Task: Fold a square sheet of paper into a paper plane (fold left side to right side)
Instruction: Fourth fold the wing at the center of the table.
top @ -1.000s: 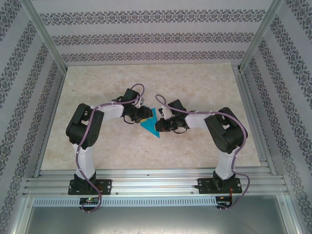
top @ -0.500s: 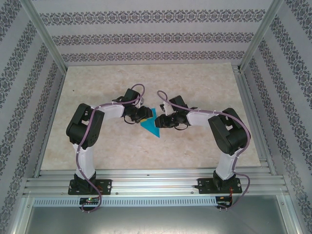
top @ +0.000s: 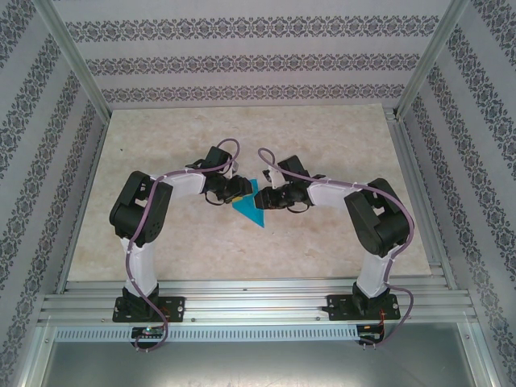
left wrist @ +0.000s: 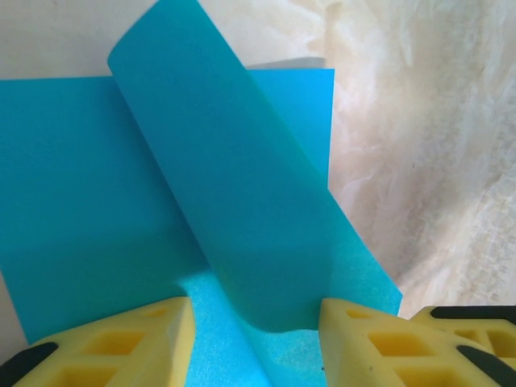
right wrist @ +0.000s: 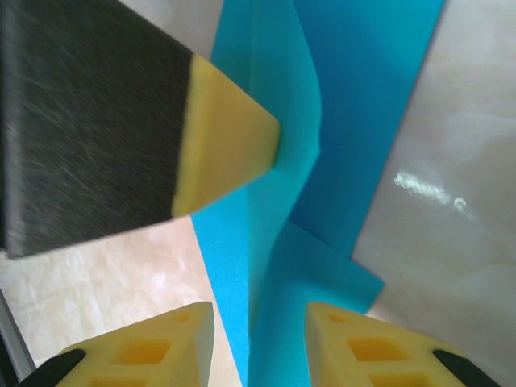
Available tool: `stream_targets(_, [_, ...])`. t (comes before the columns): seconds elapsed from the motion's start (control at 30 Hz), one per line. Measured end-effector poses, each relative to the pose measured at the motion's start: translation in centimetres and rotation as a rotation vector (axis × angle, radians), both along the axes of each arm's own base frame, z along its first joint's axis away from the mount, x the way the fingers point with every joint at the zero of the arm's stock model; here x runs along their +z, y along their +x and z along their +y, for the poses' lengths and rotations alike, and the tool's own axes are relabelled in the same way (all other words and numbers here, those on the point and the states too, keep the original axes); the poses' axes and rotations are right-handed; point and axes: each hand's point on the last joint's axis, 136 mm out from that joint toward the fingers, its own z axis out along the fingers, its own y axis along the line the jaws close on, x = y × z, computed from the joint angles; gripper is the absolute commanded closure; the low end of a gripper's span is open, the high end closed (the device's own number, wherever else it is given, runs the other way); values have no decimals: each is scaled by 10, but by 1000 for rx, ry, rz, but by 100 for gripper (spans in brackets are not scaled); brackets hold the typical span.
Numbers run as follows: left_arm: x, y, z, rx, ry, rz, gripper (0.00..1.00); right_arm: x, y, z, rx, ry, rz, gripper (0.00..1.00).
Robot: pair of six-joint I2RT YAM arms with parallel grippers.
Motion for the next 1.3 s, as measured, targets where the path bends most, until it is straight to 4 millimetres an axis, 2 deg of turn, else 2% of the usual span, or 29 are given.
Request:
stream_targets(0.23, [0, 0, 0, 0, 0, 0, 53, 0, 1, 3, 5, 4, -2, 65])
stream_targets(0.4, [0, 0, 0, 0, 0, 0, 53, -4, -6, 9, 24, -4, 4, 66])
stream_targets(0.57, [0, 0, 0, 0, 0, 0, 53, -13, -14, 15, 43, -17, 25, 72])
stream_targets(0.77, [0, 0, 0, 0, 0, 0, 53, -15, -16, 16, 45, -19, 34, 87])
stream_targets(0.9, [0, 0, 0, 1, 2, -1, 53, -15, -17, 17, 43, -15, 39, 92])
stream_targets(1.3, [-1, 1, 1, 6, 13, -6, 53, -17, -16, 15, 42, -9, 49, 92])
